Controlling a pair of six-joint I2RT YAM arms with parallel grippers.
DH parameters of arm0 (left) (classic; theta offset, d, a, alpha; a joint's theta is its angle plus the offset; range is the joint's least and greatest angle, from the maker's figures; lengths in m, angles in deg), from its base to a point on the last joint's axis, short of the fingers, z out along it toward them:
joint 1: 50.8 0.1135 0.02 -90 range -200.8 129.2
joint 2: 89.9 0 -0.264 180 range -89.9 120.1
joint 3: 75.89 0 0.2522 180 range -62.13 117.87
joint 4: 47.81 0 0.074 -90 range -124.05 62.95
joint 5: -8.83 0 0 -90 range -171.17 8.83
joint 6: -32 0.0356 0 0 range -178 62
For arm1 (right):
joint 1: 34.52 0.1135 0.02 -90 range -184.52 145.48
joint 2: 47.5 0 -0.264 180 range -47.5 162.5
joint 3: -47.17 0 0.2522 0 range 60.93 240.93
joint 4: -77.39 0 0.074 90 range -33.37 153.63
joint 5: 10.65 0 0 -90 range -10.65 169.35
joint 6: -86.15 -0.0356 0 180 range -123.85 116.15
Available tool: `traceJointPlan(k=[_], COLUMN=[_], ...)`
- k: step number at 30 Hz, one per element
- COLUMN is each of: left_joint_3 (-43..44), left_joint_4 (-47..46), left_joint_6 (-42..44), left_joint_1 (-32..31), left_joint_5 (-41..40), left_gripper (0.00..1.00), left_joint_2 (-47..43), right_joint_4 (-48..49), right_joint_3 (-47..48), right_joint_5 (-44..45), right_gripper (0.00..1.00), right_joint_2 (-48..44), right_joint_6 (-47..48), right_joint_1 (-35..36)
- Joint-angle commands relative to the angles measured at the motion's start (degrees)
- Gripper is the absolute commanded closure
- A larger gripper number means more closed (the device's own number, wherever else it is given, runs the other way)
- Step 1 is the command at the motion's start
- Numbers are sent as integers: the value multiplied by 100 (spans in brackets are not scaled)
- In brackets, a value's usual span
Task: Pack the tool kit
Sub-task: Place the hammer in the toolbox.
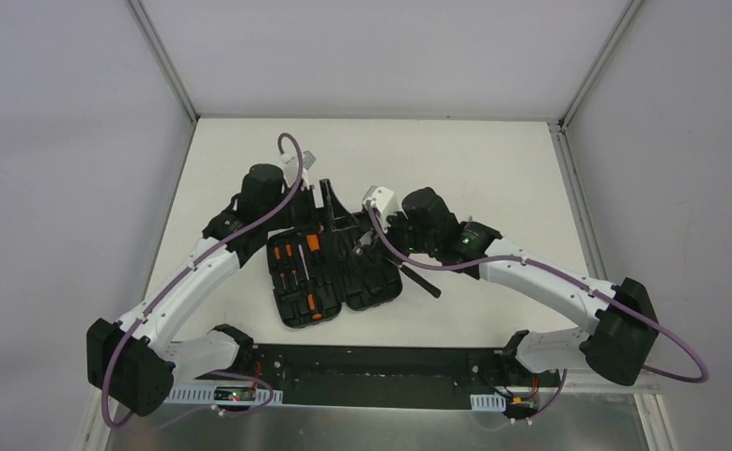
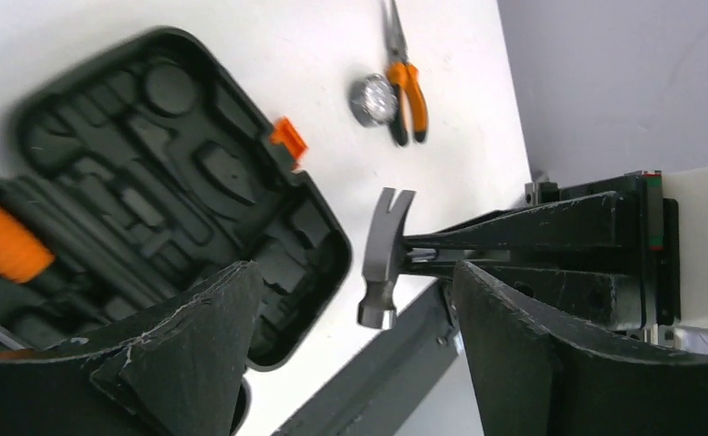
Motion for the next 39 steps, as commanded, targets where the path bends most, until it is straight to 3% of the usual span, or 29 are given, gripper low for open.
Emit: traceJointPlan(k=[1,8,19,23,27,28,31,34,37,39], left_joint_3=[176,2,-84,-27,72,66,-62,-355,-696,-892], left_joint_4=[-668,-1322,-1014,-872,-780,-776,-768,-794,-959,-1140], left_joint_6=[-598,-1195,-1215,-1085,-1013,-1009,-1011,-1072,-1195,-1250], left_joint_1=[-256,-359,-481,-476,-476,-476,-483,-476,-476,-481], left_joint_5=[566,815,1416,1404,1384,1294,612,-808,-1983,-2464], left_gripper=[23,38,54,72,100,100,100,100,100,100], left_joint_2=[242,479,887,824,766,722,368,-170,-689,-966], right_joint_4=[770,822,934,941,1025,1082,1278,1373,1273,1004], right_joint_3=[0,-20,-14,11,40,45,94,217,376,454], right_joint_5=[-347,-516,-441,-388,-322,-246,212,1151,2294,2887], right_gripper=[100,100,100,100,100,100,77,50,35,32], right_joint_2=[-427,-478,-434,-371,-294,-279,-254,-301,-417,-491], right_joint_6=[484,587,815,900,843,761,297,-586,-1900,-3096], right_joint_1=[54,116,131,135,134,128,131,131,130,130])
